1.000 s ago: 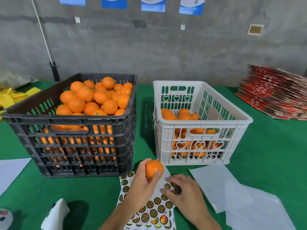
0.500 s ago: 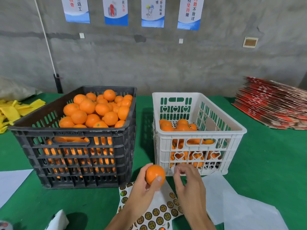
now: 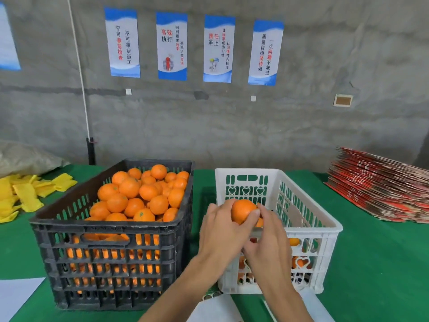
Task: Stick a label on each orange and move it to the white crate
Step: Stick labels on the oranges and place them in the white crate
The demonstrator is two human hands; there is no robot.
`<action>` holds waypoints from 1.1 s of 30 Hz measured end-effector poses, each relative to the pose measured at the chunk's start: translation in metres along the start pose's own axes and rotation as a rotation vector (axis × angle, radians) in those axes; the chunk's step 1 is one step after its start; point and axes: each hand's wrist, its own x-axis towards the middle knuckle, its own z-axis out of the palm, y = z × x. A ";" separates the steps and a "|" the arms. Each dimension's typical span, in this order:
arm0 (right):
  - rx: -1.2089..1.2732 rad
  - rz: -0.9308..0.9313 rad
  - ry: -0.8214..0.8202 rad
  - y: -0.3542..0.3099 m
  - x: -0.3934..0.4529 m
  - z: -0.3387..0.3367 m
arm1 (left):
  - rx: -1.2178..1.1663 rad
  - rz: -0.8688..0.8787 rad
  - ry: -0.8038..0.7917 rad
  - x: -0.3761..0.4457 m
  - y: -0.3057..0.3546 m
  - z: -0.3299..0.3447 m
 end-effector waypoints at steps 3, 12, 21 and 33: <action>-0.072 0.042 -0.073 0.011 0.025 -0.001 | 0.121 0.064 -0.138 0.023 0.009 0.007; 0.038 -0.206 -0.196 -0.036 0.042 0.055 | 0.219 0.003 -0.011 0.080 -0.064 -0.075; 0.415 -0.090 -0.415 -0.090 0.070 0.126 | 0.688 -0.334 -0.634 0.164 -0.138 -0.118; 0.487 -0.023 -0.389 -0.085 0.069 0.119 | 0.581 0.082 -0.258 0.159 -0.126 -0.144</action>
